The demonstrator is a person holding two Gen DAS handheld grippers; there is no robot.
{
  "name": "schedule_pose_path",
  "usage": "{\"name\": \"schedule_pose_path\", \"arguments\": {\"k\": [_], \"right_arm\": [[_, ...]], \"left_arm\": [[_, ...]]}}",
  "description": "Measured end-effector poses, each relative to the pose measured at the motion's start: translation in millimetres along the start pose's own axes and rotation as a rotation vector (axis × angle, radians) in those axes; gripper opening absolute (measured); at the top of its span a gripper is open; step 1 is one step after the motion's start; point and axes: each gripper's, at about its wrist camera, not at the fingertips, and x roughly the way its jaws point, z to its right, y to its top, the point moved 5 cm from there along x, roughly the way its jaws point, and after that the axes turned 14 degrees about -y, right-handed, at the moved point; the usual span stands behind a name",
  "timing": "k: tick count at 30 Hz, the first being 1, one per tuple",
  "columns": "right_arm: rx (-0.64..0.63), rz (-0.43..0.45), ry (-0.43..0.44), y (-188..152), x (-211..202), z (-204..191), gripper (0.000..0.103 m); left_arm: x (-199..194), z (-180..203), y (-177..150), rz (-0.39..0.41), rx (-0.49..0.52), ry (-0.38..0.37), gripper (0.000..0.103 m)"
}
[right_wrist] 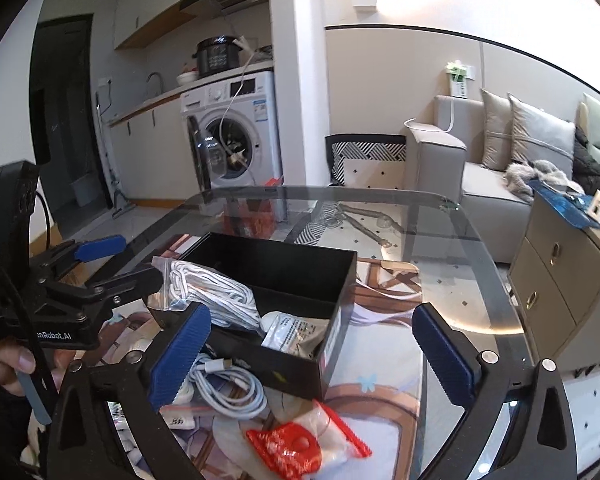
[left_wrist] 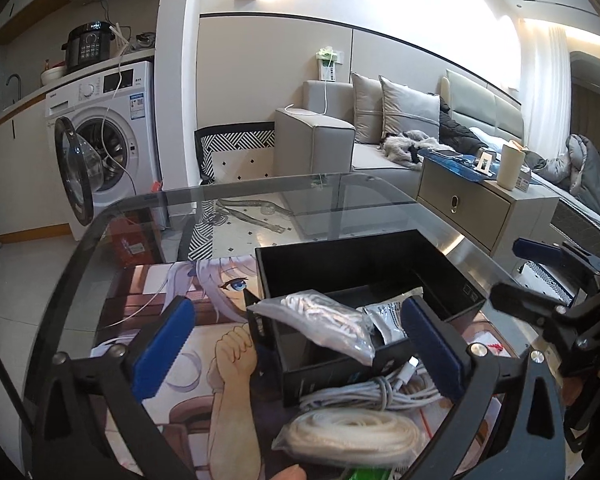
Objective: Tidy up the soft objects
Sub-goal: 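Open the left gripper over the black box while the right releases the packet inside, then move the right gripper to the red snack bag and grasp it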
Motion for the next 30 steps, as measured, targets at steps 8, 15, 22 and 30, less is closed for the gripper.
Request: {"name": "schedule_pose_path", "arguments": {"k": [8, 15, 22, 30], "right_arm": [[-0.021, -0.017, -0.003, -21, -25, 5, 0.102], [-0.098, -0.042, 0.033, -31, -30, 2, 0.102], [-0.123, -0.074, 0.019, -39, -26, 6, 0.102], [-0.180, -0.093, 0.016, -48, -27, 4, 0.102]], "left_arm": [[-22, 5, -8, 0.012, 0.011, 0.030, 0.103], [-36, 9, -24, 0.016, -0.021, 0.041, 0.103], [-47, 15, -41, 0.003, -0.020, 0.061, 0.103], [-51, 21, -51, -0.010, -0.022, 0.051, 0.103]]}}
